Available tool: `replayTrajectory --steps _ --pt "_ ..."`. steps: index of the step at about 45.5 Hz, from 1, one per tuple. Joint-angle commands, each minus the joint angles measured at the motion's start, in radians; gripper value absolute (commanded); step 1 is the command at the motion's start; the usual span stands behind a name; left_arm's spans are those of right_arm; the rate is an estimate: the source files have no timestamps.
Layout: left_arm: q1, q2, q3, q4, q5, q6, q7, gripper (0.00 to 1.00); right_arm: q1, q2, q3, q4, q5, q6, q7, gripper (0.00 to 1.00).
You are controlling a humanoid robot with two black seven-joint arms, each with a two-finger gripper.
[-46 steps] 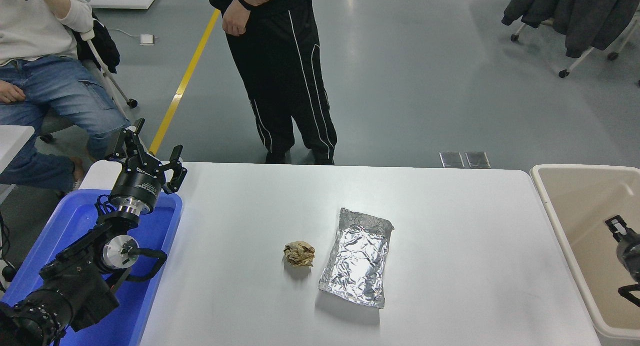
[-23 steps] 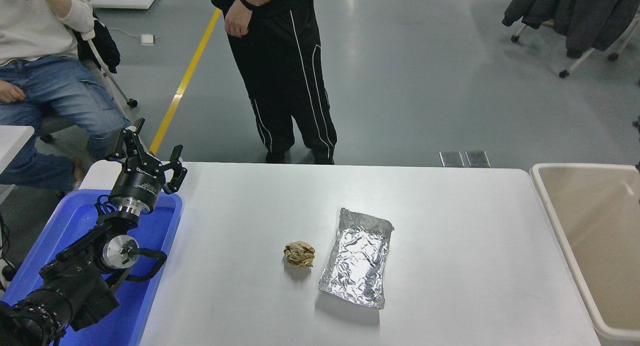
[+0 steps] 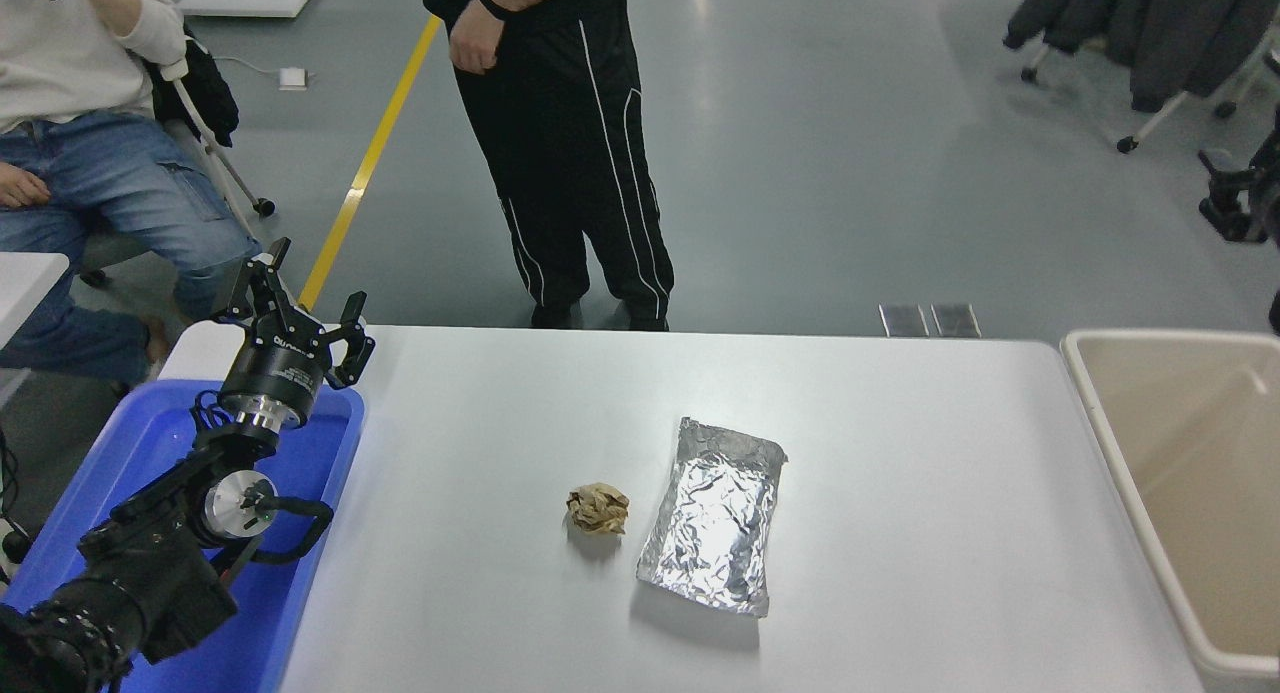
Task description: Dispose of the paper cup in the dustbin
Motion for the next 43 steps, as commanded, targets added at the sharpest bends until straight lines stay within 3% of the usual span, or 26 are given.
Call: replayTrajectory --steps 1,18,43 --pt "0.0 0.001 0.0 -0.001 0.0 0.0 0.0 1.0 -0.188 0.139 0.187 0.153 -0.007 0.001 0.038 0.99" --pt "0.0 0.0 0.0 -0.001 0.0 0.0 0.0 1.0 -0.331 0.28 0.206 0.162 -0.008 0.009 0.07 0.99" --pt "0.0 0.0 0.0 -0.001 0.0 0.0 0.0 1.0 -0.351 0.292 0.169 0.141 -0.008 0.01 0.07 0.99"
